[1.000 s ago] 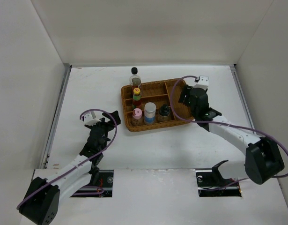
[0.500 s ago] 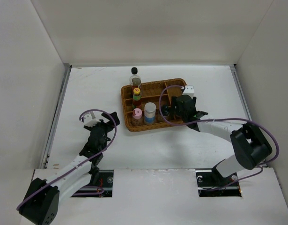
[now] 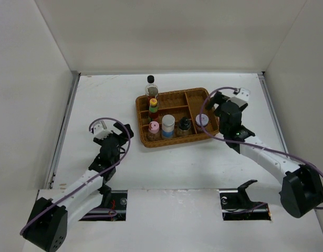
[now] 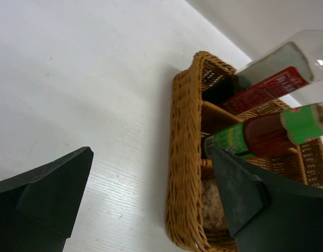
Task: Organize the condiment bottles
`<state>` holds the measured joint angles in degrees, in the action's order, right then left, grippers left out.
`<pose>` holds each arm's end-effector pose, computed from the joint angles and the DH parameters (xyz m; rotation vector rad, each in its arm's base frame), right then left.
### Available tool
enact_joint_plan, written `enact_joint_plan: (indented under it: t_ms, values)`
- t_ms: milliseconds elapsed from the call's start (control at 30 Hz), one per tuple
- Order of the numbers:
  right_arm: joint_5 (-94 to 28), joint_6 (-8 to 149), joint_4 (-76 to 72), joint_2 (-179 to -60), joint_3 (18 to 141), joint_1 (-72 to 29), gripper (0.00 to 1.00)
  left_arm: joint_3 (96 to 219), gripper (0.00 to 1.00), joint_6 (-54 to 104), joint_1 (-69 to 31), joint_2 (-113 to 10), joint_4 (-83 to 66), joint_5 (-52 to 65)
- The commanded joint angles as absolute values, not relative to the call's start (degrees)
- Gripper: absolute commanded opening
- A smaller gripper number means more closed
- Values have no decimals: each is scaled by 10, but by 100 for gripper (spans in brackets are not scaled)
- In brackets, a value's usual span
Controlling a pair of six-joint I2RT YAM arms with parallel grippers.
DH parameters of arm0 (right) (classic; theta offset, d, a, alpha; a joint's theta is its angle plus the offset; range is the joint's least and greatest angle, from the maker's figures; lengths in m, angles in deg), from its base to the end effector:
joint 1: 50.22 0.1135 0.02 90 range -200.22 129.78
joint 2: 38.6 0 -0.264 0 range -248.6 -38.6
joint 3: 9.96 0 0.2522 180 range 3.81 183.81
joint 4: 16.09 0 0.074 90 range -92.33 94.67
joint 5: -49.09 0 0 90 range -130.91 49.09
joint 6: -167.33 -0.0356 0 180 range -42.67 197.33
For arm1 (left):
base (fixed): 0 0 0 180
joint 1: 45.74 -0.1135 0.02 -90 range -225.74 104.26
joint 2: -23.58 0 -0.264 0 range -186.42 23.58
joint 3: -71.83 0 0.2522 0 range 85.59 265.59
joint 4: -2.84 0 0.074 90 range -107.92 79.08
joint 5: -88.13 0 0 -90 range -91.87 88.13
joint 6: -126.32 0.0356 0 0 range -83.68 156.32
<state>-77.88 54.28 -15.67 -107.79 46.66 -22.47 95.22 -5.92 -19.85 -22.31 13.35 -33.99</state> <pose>0.2508 0.1078 0.2824 0.3805 1.7100 0.0665 0.1622 -0.0577 0.1849 -0.6401 1.6418 -0.3693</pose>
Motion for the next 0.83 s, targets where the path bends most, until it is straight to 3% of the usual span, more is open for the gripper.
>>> enact_joint_plan:
  t_ms: [0,167,267,800]
  values:
    - [-842,476,-228,-1079,429,-275,100,994,100,-81,-205,-252,79,-343]
    - [-793,367,-241,-1096,384,-362,100,1123,100,-173,-212,-293,-204,-335]
    - [-783,357,-249,-1091,355,-384,100,1181,100,-168,-234,-306,-286,-361]
    - [-798,341,-187,-979,332,-376,100,1178,100,-110,-243,-301,-203,-369]
